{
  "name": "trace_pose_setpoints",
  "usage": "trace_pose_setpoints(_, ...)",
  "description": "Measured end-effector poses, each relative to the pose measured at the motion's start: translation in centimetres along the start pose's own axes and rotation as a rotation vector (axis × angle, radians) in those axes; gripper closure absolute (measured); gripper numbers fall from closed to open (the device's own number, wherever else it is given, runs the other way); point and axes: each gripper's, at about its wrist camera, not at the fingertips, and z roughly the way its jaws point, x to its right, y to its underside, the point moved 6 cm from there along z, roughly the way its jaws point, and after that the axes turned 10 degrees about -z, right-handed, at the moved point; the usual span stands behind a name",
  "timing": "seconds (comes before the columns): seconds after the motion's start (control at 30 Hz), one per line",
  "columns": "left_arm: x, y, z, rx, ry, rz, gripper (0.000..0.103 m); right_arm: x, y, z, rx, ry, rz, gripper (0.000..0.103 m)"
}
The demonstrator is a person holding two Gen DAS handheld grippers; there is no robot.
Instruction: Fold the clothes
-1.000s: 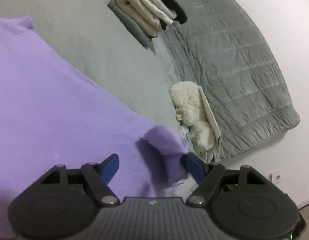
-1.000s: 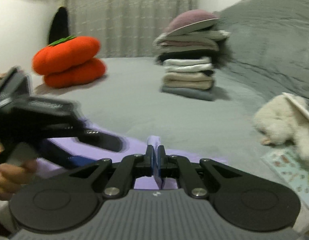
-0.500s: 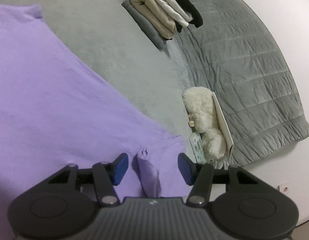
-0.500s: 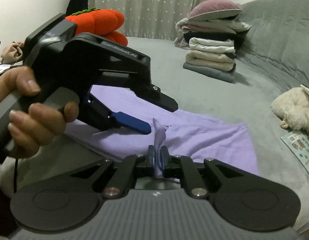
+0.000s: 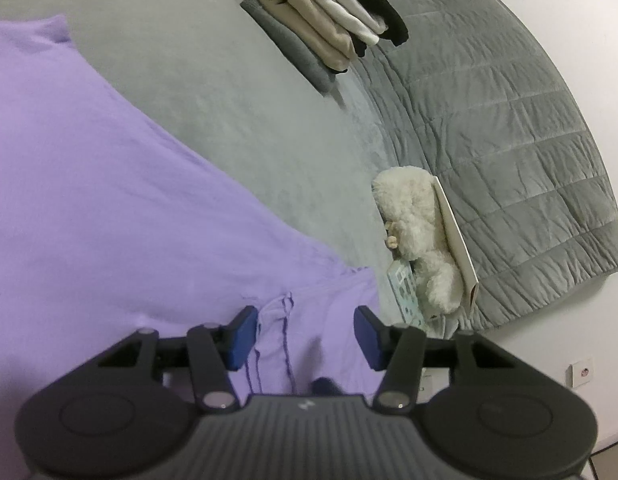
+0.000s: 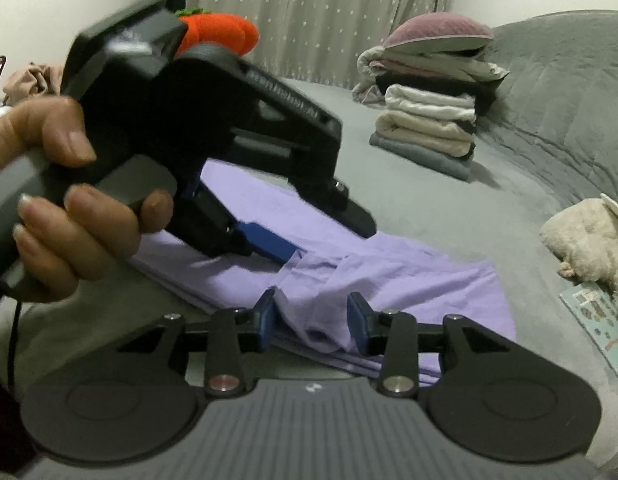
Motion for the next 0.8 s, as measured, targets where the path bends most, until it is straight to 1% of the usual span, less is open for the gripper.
trace_pose_setpoints(0.03, 0.1, 0.0, 0.0, -0.001, -0.004, -0.001, 0.05, 0.0, 0.2, 0.2, -0.007, -0.002, 0.005, 0.097)
trace_pose_setpoints(0.07, 0.1, 0.0, 0.0, -0.003, -0.01, -0.001, 0.05, 0.2, 0.3, 0.2, -0.012, -0.003, 0.019, 0.1)
trace_pose_setpoints(0.23, 0.1, -0.3, -0.4, -0.016, -0.048, -0.031, 0.05, 2.0, -0.2, -0.8, 0.012, -0.031, 0.125, 0.1)
trace_pose_setpoints(0.37, -0.3, -0.6, -1.3, -0.031, -0.073, -0.092, 0.049, 2.5, -1.0, -1.4, 0.033, -0.051, 0.149, 0.1)
trace_pose_setpoints(0.47, -0.6, -0.3, -0.9, -0.052, -0.061, -0.141, 0.049, 2.4, -1.2, -1.5, 0.04, -0.057, 0.149, 0.1)
trace_pose_setpoints(0.53, -0.5, 0.0, -0.3, -0.059, -0.055, -0.152, 0.052, 2.2, -1.3, -1.5, 0.042, -0.059, 0.145, 0.1)
trace_pose_setpoints(0.6, -0.2, 0.4, 0.2, -0.056, -0.057, -0.147, 0.059, 2.0, -1.4, -1.4, 0.043, -0.061, 0.144, 0.1)
trace_pose_setpoints(0.63, 0.0, 0.5, 0.5, -0.052, -0.059, -0.139, 0.061, 1.9, -1.5, -1.5, 0.045, -0.06, 0.143, 0.1)
trace_pose_setpoints(0.67, 0.1, 0.6, 0.7, -0.044, -0.064, -0.13, 0.07, 1.9, -1.5, -1.5, 0.046, -0.06, 0.142, 0.1)
trace_pose_setpoints(0.7, 0.2, 0.6, 0.8, -0.034, -0.073, -0.121, 0.083, 1.8, -1.6, -1.5, 0.047, -0.061, 0.14, 0.1)
trace_pose_setpoints(0.73, 0.2, 0.5, 0.9, -0.022, -0.084, -0.112, 0.09, 1.7, -1.6, -1.4, 0.047, -0.062, 0.137, 0.1)
trace_pose_setpoints(0.77, 0.3, 0.5, 1.0, -0.011, -0.095, -0.103, 0.101, 1.7, -1.7, -1.4, 0.047, -0.062, 0.135, 0.1)
trace_pose_setpoints(0.8, 0.3, 0.5, 0.9, 0.005, -0.105, -0.092, 0.102, 1.7, -1.7, -1.3, 0.046, -0.061, 0.134, 0.1)
